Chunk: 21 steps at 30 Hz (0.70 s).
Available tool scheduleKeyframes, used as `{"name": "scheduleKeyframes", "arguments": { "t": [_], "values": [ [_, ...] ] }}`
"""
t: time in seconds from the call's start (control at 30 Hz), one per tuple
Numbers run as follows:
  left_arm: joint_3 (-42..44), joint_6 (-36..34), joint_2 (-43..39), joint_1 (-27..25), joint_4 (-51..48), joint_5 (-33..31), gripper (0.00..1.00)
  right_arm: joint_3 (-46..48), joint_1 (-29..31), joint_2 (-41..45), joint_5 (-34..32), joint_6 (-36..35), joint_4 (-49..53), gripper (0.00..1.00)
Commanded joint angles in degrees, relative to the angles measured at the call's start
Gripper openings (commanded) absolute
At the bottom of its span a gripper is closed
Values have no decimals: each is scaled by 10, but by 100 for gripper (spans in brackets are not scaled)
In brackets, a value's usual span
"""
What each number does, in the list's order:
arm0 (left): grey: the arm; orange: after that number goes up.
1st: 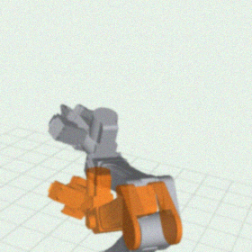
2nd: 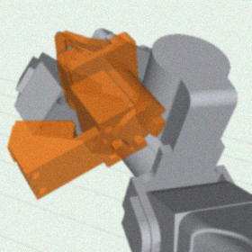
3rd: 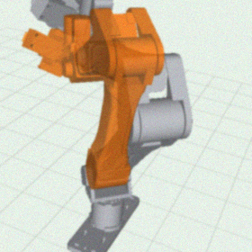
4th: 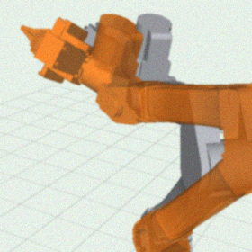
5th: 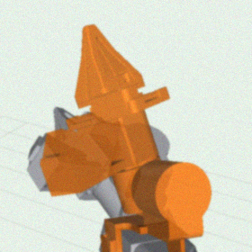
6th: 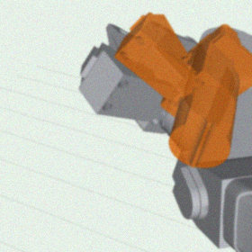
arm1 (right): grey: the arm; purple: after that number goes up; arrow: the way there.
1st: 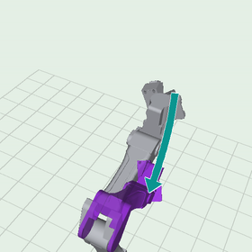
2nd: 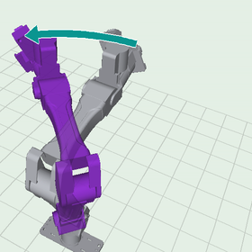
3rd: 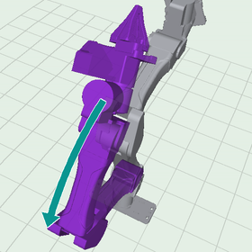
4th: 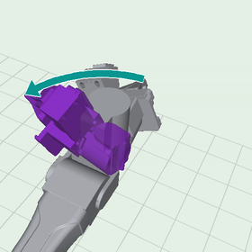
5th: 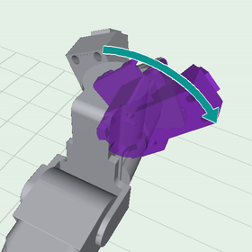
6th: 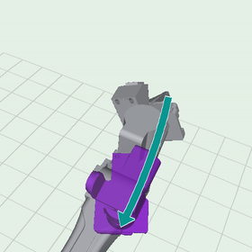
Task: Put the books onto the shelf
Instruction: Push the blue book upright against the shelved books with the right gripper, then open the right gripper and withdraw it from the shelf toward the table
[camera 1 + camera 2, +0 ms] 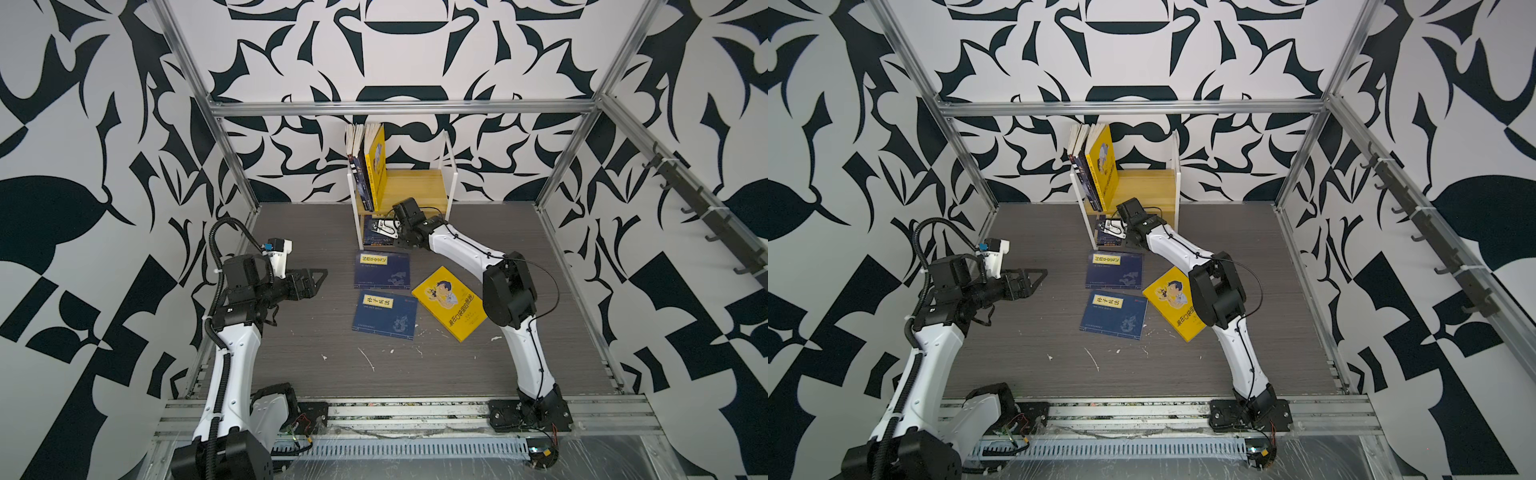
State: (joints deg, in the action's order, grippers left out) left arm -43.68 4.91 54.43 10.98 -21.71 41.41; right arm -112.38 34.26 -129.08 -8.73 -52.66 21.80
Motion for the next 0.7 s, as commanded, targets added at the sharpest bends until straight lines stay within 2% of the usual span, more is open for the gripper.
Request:
{"name": "scheduleKeyframes", "arguments": {
  "t": [0.0, 0.2, 0.37, 0.47, 0.67],
  "values": [
    [7, 0, -7, 2, 5, 12, 100, -20, 3, 17, 7, 17, -7, 33],
    [13, 17, 1, -5, 13, 17, 100, 13, 9, 77, 42, 95, 6, 42],
    [16, 46, 17, -19, 20, 18, 100, 99, 23, 156, 49, 168, 0, 44],
    [18, 44, 29, -28, 20, 27, 100, 146, 35, 197, 29, 238, -10, 47],
    [13, 29, 62, -59, 4, 25, 100, 268, 72, 284, -14, 382, -49, 61]
  ]
}}
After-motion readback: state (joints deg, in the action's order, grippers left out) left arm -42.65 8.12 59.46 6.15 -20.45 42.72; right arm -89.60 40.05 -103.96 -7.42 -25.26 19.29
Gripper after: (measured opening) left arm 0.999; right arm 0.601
